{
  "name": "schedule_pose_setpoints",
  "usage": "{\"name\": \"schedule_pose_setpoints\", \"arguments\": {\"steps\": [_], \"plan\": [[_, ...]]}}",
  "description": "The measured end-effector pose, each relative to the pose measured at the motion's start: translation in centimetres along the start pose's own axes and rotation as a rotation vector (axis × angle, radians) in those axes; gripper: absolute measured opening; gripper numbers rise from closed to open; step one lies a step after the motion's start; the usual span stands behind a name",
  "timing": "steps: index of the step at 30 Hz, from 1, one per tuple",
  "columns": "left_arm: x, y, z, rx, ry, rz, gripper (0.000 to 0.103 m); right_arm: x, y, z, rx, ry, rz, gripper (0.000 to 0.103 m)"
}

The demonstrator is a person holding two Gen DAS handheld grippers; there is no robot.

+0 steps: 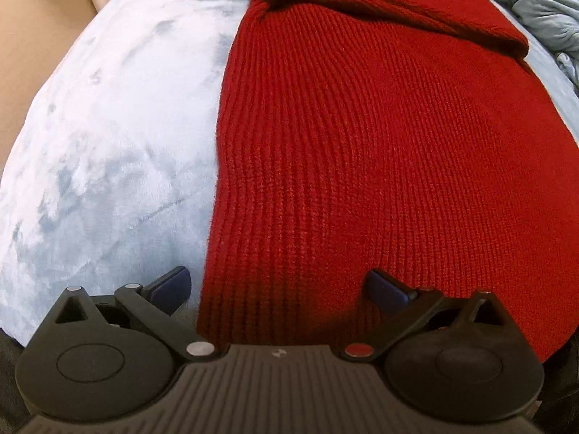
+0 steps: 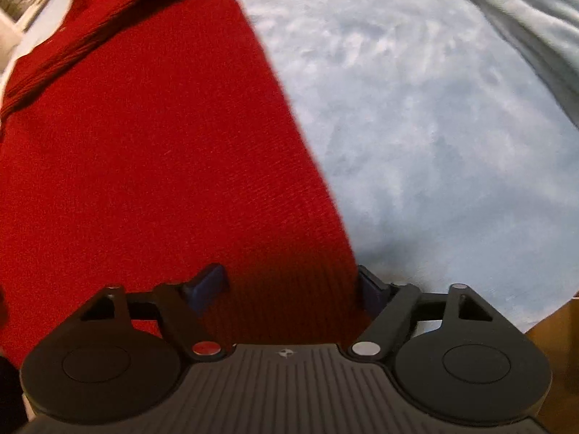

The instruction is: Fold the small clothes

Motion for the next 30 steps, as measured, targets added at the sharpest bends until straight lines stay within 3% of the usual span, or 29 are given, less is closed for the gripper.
{"name": "schedule_pose_setpoints", "arguments": {"steps": [2, 4, 5, 6, 7, 8, 9, 15, 20, 25, 30], "plan": [[0.2, 0.0, 0.0, -0.011, -0.028, 0.011, 0.103, -0.6, -0.7, -0.1, 0.032, -0.01, -0.05, 0.066], [0.5, -0.4, 0.0, -0.034, -0.053, 0.024, 0.103, -1.0, -1.2, -0.4, 0.021, 0.011, -0.084, 0.04], [0.8, -0.7, 0.1, -0.046, -0.06, 0.023, 0.098, -1.1, -1.2, -0.6, 0.032, 0.016, -0.08, 0.032], [0.8, -0.9, -0.3, -0.051, -0.057, 0.021, 0.083, -1.2, -1.0, -0.8, 0.079, 0.009, -0.057, 0.02], [1.0, -1.1, -0.7, -0.056, -0.05, 0.022, 0.071, -1.3, -1.0, -1.0, 0.093, 0.014, -0.032, 0.02], [1.0, -1.3, -1.3, -0.085, -0.052, 0.023, 0.031, -1.4, -1.2, -1.3, 0.083, 0.027, -0.036, 0.019], [1.2, -1.7, -2.0, -0.144, -0.06, 0.0, 0.022, -1.7, -1.8, -1.7, 0.073, 0.047, -0.053, 0.019], [2.0, -3.1, -5.9, -0.209, 0.012, -0.114, 0.02, -1.2, -4.6, -8.7, 0.154, 0.242, -0.067, 0.018], [2.1, -3.4, -11.1, -0.238, 0.134, -0.106, 0.019, -1.4, -4.2, -14.1, 0.181, 0.372, -0.047, 0.017], [-0.1, -2.8, -14.3, -0.239, 0.186, -0.072, 0.019, -3.8, -2.8, -15.1, 0.188, 0.394, -0.011, 0.017], [-3.6, -2.6, -14.0, -0.243, 0.133, -0.028, 0.019, -8.3, -2.3, -14.3, 0.218, 0.35, 0.027, 0.017]]}}
Point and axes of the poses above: each gripper's, at about its wrist camera, not at the fingertips, and z roughly the way its jaws point, y to its right, x to its top, the point moved 2 cm from there along z, roughly the way its jaws point, and after that the axes turned 6 degrees about -y, right-handed, at the moved point
